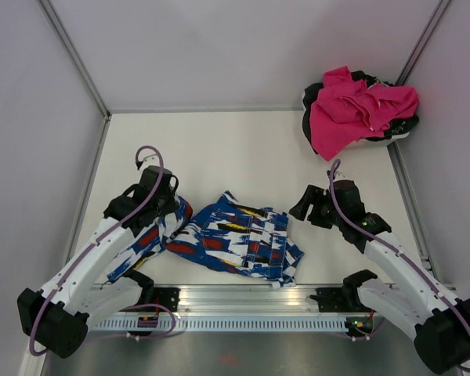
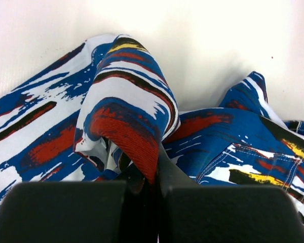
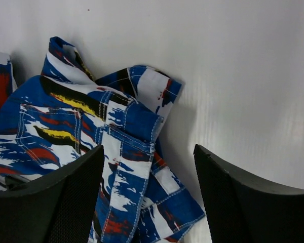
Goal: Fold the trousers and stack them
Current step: Flatten the trousers out
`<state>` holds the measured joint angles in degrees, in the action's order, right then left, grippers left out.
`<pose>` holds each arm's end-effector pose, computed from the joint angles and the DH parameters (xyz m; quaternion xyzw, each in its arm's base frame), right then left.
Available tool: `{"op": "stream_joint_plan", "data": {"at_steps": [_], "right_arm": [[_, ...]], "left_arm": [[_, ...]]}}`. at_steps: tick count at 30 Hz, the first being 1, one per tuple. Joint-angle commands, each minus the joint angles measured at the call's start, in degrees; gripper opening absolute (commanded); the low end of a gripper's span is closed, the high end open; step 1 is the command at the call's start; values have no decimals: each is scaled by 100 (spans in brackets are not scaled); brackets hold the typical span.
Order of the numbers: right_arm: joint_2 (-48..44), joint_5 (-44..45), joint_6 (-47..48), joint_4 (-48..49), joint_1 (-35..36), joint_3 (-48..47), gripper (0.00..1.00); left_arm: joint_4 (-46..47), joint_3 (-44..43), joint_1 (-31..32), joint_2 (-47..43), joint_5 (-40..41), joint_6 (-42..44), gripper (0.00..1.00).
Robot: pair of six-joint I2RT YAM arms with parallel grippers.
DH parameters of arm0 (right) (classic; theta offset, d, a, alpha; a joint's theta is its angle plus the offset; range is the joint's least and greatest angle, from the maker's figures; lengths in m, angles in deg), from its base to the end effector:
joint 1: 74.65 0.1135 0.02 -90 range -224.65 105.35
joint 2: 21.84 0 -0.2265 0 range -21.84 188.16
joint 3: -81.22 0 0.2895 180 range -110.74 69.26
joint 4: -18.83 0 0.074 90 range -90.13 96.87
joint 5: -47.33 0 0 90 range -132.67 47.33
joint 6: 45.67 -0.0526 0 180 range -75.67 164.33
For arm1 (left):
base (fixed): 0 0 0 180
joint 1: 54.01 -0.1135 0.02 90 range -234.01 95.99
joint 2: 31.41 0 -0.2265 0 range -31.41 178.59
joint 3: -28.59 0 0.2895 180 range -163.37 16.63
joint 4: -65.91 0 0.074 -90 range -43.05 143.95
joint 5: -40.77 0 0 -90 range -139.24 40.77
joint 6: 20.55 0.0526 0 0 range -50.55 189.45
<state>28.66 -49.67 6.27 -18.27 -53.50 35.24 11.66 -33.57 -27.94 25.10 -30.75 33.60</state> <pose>0.2391 0.0994 0.1816 0.1091 0.9043 0.2505 0.3281 0.2454 -0.1015 0.2380 -0.1353 0.9151 -0.0507 0.3765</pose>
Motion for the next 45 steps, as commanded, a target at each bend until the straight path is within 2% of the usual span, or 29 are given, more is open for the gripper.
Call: {"op": "stream_joint_plan", "data": {"at_steps": [1, 5, 10, 13, 14, 16, 17, 18, 19, 21, 22, 23, 25, 27, 30, 31, 33, 34, 36, 37, 41, 45], "right_arm": [[336, -678, -324, 1503, 47, 202, 78], [934, -636, -395, 1995, 362, 317, 75], [1506, -328, -333, 2031, 733, 229, 74], [1849, -345, -325, 2154, 865, 212, 73], [1971, -345, -316, 2163, 917, 186, 67], [2034, -302, -290, 2146, 953, 98, 64], [2043, -258, -272, 2085, 988, 63, 61], [2043, -223, -254, 2049, 997, 10, 58], [2043, -161, -245, 2023, 997, -8, 55], [2069, -135, -193, 1917, 997, -60, 56], [2104, -134, -167, 1804, 997, -70, 65], [2130, -134, -123, 1751, 997, -78, 69], [2148, -135, -79, 1776, 997, 0, 73], [2148, -222, -113, 1934, 997, 167, 71], [2227, -468, -245, 2268, 1005, 212, 56], [2253, -503, -271, 2329, 1014, 203, 47], [2245, -486, -298, 2453, 1014, 177, 34], [2245, -469, -289, 2471, 1023, 159, 24], [2254, -399, -263, 2462, 1014, 80, 13], [2288, -372, -219, 2462, 1014, 54, 0], [2333, -74, -96, 2357, 1023, -192, 0], [2175, 603, 71, 1830, 962, -596, 0]], "left_arm": [[142, 115, -14, -88, 331, -229, 2], [-78, 203, -14, -96, 498, -360, 2], [-175, 291, -14, -210, 368, -413, 3], [-210, 256, -14, -316, 157, -326, 22], [-306, 212, -14, -360, 95, -291, 42], [-499, 2, -22, -413, 16, -334, 72], [-735, -77, -22, -500, 41, -404, 92], [-851, -157, -22, -536, 103, -448, 99], [-956, -305, -57, -579, 268, -475, 100], [-1246, -455, -154, -658, 463, -554, 100], [-1317, -561, -311, -676, 611, -571, 100], [-1379, -588, -417, -677, 683, -667, 100], [-1563, -518, -828, -668, 840, -826, 100], [-1494, -177, -1390, -668, 728, -1063, 100], [-1231, 324, -2042, -668, 412, -1151, 100], [-1073, 422, -2540, -659, 176, -1160, 100], [-905, 720, -3140, -624, -45, -1099, 100], [-844, 791, -3612, -589, -98, -1090, 100], [-887, 801, -3985, -396, -20, -1274, 100], [-991, 783, -4369, -300, -29, -1405, 100], [-782, 783, -4953, -44, -643, -1713, 100], [-807, 845, -5234, -262, -312, -1863, 100]]}}
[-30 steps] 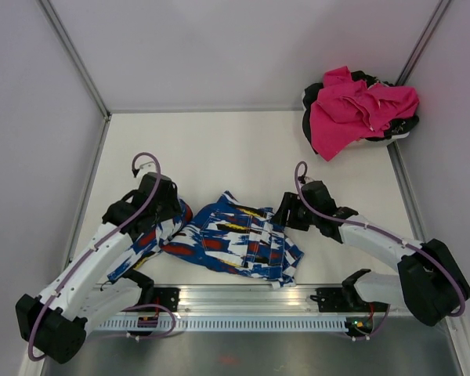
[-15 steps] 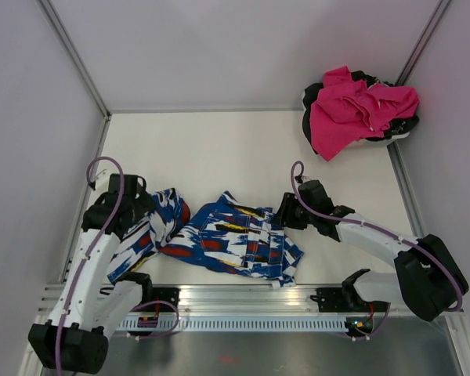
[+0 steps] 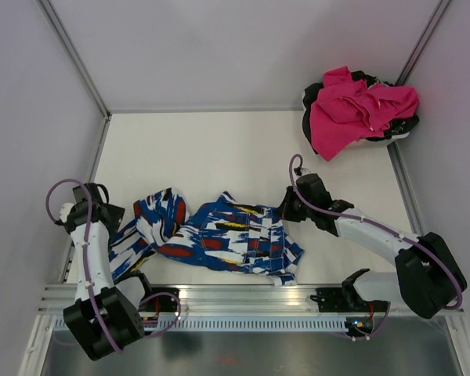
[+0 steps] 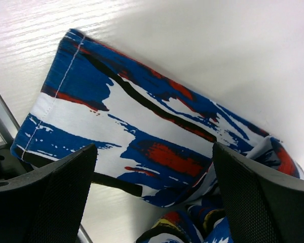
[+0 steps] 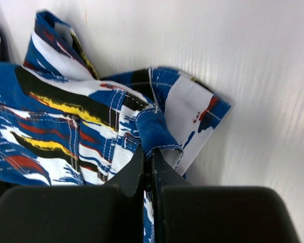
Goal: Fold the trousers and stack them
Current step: Flatten the trousers out
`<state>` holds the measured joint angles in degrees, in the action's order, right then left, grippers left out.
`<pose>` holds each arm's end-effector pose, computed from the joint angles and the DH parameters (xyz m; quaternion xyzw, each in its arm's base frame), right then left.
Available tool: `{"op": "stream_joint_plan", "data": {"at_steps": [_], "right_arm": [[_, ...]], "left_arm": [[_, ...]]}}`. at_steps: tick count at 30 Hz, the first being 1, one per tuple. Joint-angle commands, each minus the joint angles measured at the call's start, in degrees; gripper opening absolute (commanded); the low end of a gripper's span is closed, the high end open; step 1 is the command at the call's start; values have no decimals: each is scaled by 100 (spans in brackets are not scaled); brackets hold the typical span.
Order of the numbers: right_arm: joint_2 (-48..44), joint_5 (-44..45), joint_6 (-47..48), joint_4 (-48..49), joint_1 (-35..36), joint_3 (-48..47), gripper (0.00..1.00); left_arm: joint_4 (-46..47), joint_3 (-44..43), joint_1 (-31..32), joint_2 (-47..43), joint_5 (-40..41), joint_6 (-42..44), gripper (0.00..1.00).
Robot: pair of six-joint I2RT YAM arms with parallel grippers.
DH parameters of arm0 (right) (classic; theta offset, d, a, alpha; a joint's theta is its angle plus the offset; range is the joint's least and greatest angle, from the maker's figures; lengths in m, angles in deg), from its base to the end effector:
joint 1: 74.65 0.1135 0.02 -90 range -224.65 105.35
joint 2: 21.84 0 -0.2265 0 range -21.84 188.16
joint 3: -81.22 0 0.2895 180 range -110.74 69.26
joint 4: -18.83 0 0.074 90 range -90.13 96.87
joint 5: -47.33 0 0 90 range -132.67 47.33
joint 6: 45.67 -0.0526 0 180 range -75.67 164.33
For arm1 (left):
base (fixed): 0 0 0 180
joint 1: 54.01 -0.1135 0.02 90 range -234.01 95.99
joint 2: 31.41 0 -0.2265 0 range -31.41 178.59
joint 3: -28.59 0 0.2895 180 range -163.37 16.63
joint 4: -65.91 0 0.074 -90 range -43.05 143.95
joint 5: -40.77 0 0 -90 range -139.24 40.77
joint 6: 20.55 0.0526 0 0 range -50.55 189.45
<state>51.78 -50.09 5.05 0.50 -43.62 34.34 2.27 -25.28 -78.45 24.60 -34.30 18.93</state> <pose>0.2568 0.1624 0.1112 0.0417 0.9216 0.2684 0.2773 0.2073 0.1091 0.1767 -0.6115 0.7527 0.0768 0.2313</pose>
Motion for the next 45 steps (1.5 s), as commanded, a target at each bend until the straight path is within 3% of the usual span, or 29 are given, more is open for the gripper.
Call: {"op": "stream_joint_plan", "data": {"at_steps": [1, 5, 9, 13, 23, 26, 27, 29, 30, 34, 37, 41, 43, 45], "right_arm": [[-312, 750, 220, -170, -96, -568, 0], [-779, 1138, 351, -426, -579, -893, 0], [-1078, 1102, 719, -760, -1028, -1184, 0], [-1034, 1059, 940, -1068, -1134, -1377, 0], [-1157, 935, 756, -1138, -1222, -1324, 0], [-1184, 944, 800, -1261, -1230, -1447, 0], [-1210, 953, 817, -1366, -1239, -1491, 0], [-1271, 1005, 879, -1463, -1231, -1606, 0], [-1350, 1014, 905, -1524, -1239, -1650, 0], [-1631, 1234, 1046, -1735, -1239, -2017, 0], [-1807, 1576, 1186, -2104, -1231, -2579, 0], [-1974, 2086, 1485, -2561, -1231, -3476, 0], [-1984, 2393, 1687, -2799, -1231, -4056, 0], [-2010, 2656, 1862, -2949, -1239, -4512, 0]], "left_arm": [[88, 25, -209, -257, 140, -449, 100], [-289, 261, -516, -284, 746, -1011, 100], [60, 525, -1035, 137, 686, -1100, 100], [457, 561, -1071, 840, 615, -1126, 100], [693, 727, -1132, 1500, 1161, -1320, 100], [1228, 1000, -1141, 1527, 1055, -1223, 84], [1335, 1027, -1141, 1518, 994, -1119, 64], [1415, 975, -1132, 1536, 871, -1100, 33], [1450, 931, -1132, 1553, 792, -996, 3], [1530, 597, -1141, 1308, 624, -574, 2], [1371, 44, -1141, 626, 835, -73, 2], [1319, -1290, -1141, -160, 967, 665, 2], [1125, -2306, -1141, -39, 679, 1157, 2], [1256, -2794, -1133, 41, 327, 1633, 2]]}}
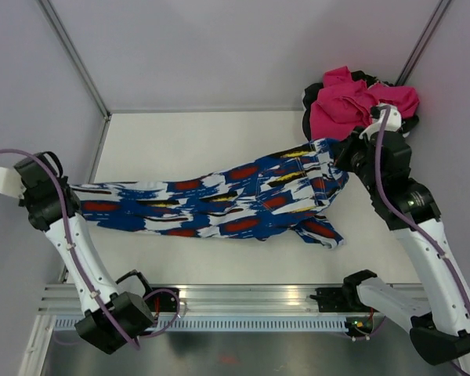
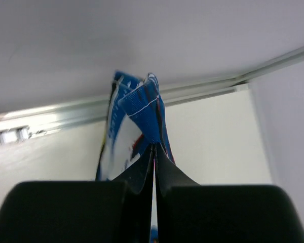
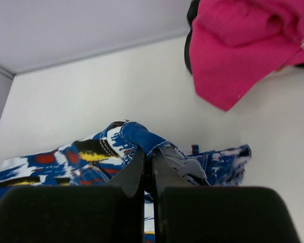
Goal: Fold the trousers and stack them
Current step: Flatten the trousers out
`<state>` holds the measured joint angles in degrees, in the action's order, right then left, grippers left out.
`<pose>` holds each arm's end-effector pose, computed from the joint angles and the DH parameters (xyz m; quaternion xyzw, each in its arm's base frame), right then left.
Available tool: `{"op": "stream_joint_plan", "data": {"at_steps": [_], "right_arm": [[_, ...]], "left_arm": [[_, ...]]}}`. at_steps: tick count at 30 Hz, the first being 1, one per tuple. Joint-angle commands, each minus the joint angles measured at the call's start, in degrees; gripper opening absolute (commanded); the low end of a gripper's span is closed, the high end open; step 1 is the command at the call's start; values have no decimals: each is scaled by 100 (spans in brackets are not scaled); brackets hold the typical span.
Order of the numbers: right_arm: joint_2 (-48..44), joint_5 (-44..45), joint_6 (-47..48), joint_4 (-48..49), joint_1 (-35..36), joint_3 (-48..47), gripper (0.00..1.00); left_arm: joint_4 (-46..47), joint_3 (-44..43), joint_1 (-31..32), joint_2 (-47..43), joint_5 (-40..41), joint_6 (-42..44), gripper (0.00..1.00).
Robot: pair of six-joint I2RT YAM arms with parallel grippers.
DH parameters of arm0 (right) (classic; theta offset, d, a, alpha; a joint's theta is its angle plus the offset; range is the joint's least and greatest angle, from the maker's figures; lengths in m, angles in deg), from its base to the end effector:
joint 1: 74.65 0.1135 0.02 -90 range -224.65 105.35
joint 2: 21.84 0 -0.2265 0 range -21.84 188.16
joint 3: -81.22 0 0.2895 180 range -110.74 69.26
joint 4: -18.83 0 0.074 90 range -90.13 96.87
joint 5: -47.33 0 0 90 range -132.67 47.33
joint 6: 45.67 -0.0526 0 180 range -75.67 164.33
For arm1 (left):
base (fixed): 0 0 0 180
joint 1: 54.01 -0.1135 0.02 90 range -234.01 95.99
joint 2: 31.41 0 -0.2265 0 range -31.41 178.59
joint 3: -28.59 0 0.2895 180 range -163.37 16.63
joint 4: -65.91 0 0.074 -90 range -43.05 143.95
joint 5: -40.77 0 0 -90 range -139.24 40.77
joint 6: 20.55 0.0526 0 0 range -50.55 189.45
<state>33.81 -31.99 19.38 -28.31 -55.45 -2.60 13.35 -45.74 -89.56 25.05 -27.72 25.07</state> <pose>0.2547 0.0784 0.3963 0.0946 0.8067 0.1472 0.5645 0.2097 0.1735 0.3212 -0.6253 0.6113 0.1297 0.4674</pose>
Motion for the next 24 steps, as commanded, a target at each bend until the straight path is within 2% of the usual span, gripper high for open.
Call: {"op": "stream_joint_plan", "data": {"at_steps": [1, 4, 7, 10, 13, 16, 19, 20, 22, 24], "right_arm": [[-213, 909, 464, -94, -57, -943, 0], [-135, 1068, 526, -270, -57, -1278, 0], [-38, 1261, 605, -428, -57, -1340, 0], [-55, 1480, 745, -201, -57, -1296, 0], [111, 2086, 974, -76, -48, -1593, 0], [646, 2342, 817, -901, -57, -2726, 0], [648, 2422, 659, -1631, -57, -3518, 0], [587, 2291, 414, -2163, -57, -3876, 0], [386, 2001, 62, -2851, -57, -4081, 0], [122, 1886, -272, -3643, -57, -3882, 0]], "left_arm": [[210, -1116, -22, -4, -759, 1063, 2], [517, -1539, -22, -13, -1866, 1326, 2], [667, -1813, -22, 57, -2448, 1423, 2], [764, -1823, -22, 127, -2713, 1441, 2], [904, -1595, -13, 137, -2959, 1222, 2], [931, -1332, -5, 58, -3101, 1098, 2], [940, -1172, 4, -4, -3119, 1142, 2], [914, -1164, 13, -4, -3145, 1177, 2], [852, -1172, 109, -13, -3302, 1256, 2], [808, -1172, 250, -30, -3251, 1388, 2]]}}
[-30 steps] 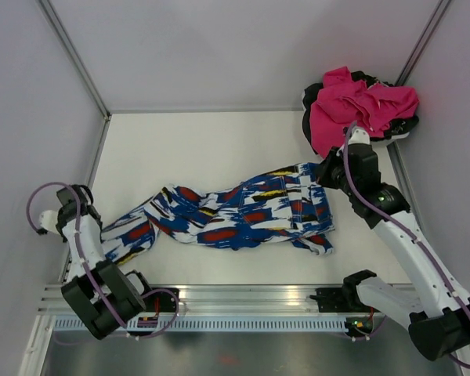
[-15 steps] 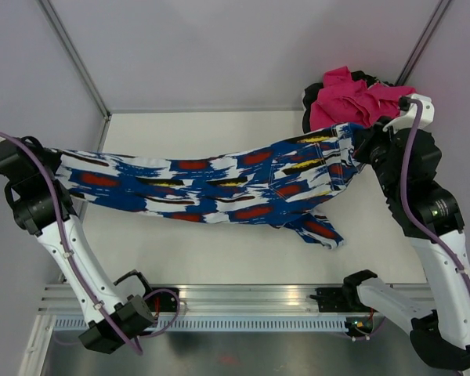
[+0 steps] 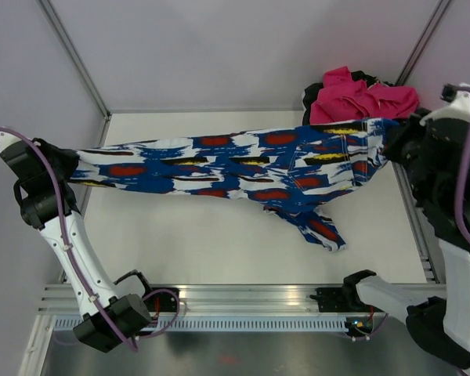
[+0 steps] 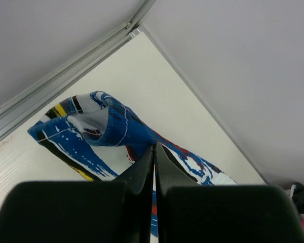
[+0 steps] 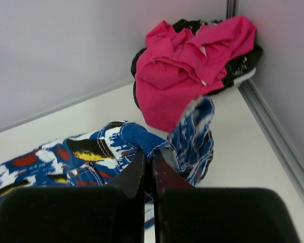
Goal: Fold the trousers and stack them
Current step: Flatten the trousers out
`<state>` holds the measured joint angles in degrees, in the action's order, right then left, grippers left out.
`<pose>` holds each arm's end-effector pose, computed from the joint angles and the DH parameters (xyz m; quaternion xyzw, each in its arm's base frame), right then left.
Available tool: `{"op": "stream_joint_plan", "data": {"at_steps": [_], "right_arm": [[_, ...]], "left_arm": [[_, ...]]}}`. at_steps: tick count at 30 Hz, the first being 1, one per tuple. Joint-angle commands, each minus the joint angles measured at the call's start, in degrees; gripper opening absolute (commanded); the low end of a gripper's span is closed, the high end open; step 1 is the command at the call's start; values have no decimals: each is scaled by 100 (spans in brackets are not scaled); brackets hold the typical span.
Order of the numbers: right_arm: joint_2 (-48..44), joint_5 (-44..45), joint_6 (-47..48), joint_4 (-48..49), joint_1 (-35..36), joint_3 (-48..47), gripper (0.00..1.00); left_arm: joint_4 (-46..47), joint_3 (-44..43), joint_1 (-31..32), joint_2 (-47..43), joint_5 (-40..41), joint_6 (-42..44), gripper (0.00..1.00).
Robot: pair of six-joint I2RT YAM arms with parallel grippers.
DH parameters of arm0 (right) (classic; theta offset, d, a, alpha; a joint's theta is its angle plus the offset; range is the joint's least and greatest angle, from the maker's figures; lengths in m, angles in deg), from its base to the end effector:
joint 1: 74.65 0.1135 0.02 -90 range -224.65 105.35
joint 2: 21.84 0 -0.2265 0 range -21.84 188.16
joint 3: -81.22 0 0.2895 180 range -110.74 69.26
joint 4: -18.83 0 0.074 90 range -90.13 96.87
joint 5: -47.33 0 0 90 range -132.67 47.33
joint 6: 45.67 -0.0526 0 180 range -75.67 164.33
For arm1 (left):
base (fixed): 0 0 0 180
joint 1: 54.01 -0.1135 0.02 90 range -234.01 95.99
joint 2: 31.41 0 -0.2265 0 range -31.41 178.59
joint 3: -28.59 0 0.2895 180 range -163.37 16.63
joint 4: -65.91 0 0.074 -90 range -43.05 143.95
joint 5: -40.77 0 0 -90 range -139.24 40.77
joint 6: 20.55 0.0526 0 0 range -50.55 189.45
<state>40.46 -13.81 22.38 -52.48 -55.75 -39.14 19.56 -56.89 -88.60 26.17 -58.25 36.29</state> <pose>0.1830 0.0358 0.5322 0.1749 0.7548 0.0267 0.6316 0.2302 0.1487 0.4003 -0.4126 0.6971 -0.0565 0.5835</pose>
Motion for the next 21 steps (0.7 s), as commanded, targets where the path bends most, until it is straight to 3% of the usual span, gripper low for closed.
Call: {"op": "stream_joint_plan", "data": {"at_steps": [1, 4, 6, 8, 9, 12, 14, 21], "right_arm": [[-787, 93, -782, -1437, -26, -182, 0], [-1114, 33, -1178, -2045, -52, -585, 0], [-1211, 145, -1136, -2098, -175, -333, 0], [-1282, 671, -969, -1828, -176, 596, 0], [-1265, 743, -969, -1608, -176, 1758, 0], [-931, 25, -1109, -353, -176, 3424, 0], [-633, -30, -1363, 507, -184, 3955, 0], [519, 190, -803, 1803, -693, 3642, 0]], "left_arm": [[144, -101, 215, -133, -197, 284, 2], [-23, -338, 408, -11, -215, 390, 2], [-94, -470, 531, 86, -136, 443, 2], [-155, -453, 681, 165, 22, 417, 2], [-173, -331, 734, 261, 110, 390, 2], [-138, 116, 875, 394, 330, 346, 2], [36, 415, 910, 403, 453, 320, 2], [590, 1155, 936, 578, 524, 346, 2]]}}
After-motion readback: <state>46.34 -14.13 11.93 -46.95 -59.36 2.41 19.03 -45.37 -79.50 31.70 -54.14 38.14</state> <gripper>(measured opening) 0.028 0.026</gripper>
